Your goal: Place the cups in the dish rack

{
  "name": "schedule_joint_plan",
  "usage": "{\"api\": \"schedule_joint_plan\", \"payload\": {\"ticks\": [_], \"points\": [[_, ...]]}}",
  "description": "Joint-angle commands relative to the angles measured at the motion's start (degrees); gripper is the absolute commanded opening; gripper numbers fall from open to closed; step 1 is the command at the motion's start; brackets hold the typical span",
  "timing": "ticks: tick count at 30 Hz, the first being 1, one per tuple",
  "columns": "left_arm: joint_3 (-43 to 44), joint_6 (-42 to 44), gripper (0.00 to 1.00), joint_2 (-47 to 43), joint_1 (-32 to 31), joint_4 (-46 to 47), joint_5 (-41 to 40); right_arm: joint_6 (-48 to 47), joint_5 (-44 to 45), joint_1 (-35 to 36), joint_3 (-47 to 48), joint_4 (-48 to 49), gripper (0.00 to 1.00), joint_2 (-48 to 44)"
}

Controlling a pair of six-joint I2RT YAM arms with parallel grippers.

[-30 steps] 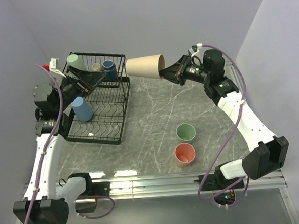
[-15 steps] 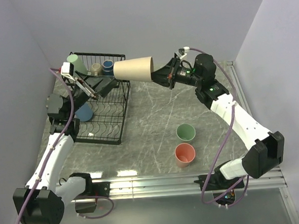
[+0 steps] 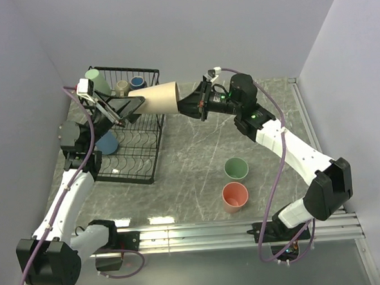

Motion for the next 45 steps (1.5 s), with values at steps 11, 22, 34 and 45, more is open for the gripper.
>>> {"api": "schedule_joint_plan", "payload": {"ticks": [11,22,34,45], "points": [[2.27,1.73,0.43,-0.78,-0.20,0.37,0.54,0.77,0.28,0.48,1.37,3.58,0.00,-0.25],[14.99,22.53,0.20,-0.87,1.90,-35.05,0.02,-20.12,5.37,-7.22,6.91,-23.10,0.48,-4.02],[31.03,53.94,0.00,3.27,2.09,-77.94,-30.72,-34.57,14.79,-20.44,-6.52,-46.08,0.54,-16.77],[18.98,63.16,0.00,4.85,1.29,-75.15,-46.92,-40.28,18.12,-20.35,-8.20,-52.85,0.53,-18.88]]}}
